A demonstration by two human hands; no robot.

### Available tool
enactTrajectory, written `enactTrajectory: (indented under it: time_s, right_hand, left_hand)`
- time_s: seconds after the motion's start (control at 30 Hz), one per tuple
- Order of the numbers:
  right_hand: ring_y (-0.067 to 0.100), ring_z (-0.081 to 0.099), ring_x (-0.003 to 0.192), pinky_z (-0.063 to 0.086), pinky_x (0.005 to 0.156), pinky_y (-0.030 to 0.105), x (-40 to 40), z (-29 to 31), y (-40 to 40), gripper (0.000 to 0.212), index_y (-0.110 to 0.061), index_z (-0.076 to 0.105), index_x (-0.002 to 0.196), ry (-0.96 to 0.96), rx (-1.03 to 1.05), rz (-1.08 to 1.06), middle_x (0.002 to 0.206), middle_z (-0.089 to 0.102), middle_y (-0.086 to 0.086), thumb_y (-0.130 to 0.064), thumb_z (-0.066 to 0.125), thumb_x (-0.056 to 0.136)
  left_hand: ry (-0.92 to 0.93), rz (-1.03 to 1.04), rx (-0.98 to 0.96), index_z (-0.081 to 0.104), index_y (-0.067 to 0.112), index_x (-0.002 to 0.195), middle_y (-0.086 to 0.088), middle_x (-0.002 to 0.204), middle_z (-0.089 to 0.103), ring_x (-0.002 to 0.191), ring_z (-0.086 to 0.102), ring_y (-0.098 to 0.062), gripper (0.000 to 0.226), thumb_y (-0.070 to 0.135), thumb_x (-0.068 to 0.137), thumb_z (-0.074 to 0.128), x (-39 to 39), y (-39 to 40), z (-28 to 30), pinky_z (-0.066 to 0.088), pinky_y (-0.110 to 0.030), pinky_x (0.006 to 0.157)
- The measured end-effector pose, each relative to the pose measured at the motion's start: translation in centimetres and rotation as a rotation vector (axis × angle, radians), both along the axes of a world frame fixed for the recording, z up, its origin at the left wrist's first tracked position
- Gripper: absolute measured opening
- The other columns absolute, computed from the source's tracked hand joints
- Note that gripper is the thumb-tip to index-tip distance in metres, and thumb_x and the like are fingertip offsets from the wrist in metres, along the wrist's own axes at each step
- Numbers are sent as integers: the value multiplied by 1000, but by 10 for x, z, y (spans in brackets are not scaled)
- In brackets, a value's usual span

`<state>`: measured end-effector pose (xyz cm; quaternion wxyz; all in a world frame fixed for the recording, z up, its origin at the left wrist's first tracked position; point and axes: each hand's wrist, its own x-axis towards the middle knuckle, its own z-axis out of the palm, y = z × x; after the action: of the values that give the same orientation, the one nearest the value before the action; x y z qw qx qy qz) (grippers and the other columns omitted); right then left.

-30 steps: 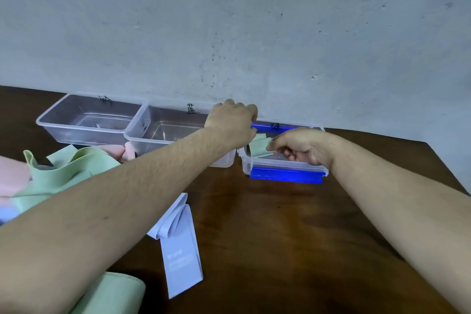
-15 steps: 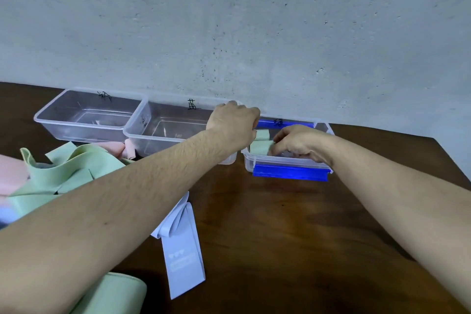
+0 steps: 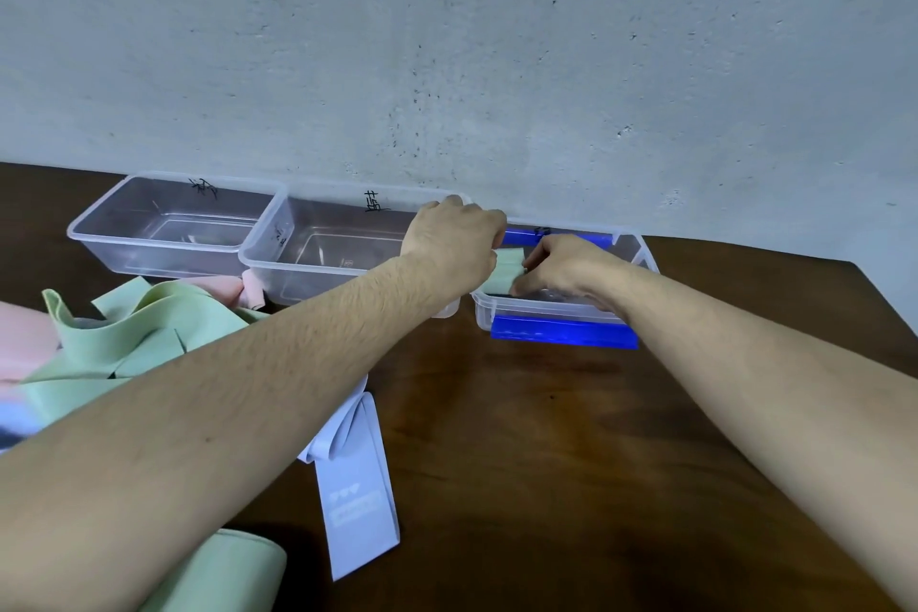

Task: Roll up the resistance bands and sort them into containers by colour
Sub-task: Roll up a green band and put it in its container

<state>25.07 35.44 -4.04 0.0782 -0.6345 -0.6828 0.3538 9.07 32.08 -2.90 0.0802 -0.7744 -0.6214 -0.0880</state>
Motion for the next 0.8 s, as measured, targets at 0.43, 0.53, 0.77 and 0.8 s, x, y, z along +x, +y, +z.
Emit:
enactTrajectory:
  time_s: [0.43,0.53,0.77,0.8]
  right_hand:
    - [13,55,80,42,60,28,-8,0,1,41,-18,51,108,-197,55,95,95,61,0,-29,79,79]
    - [12,56,81,45,64,28,-7,1,1,41,-19,52,109,-210,40,116,95,61,-1,-29,79,80]
    - [12,54,75,42,60,27,-10,-1,3,30,-21,51,94,-235,73,115,90,60,0,-27,78,81]
    - [12,54,76,42,61,27,-11,-1,3,32,-20,52,97,-249,66,117,91,60,0,-29,78,81]
  left_hand:
    - [28,-23,53,57,25,114,2,113,64,110,50,-22,18,23,98,48,1,0,-10,36,-31,87]
    - [21,-31,65,57,26,114,4,113,64,112,49,-21,18,25,98,49,0,-1,-9,35,-31,89]
    - [42,-35,86,56,25,112,4,112,63,111,49,-21,17,24,97,49,0,-3,-9,36,-31,89]
    - [39,-33,84,56,25,113,4,112,63,112,49,-21,18,24,97,49,0,-4,-9,36,-31,90]
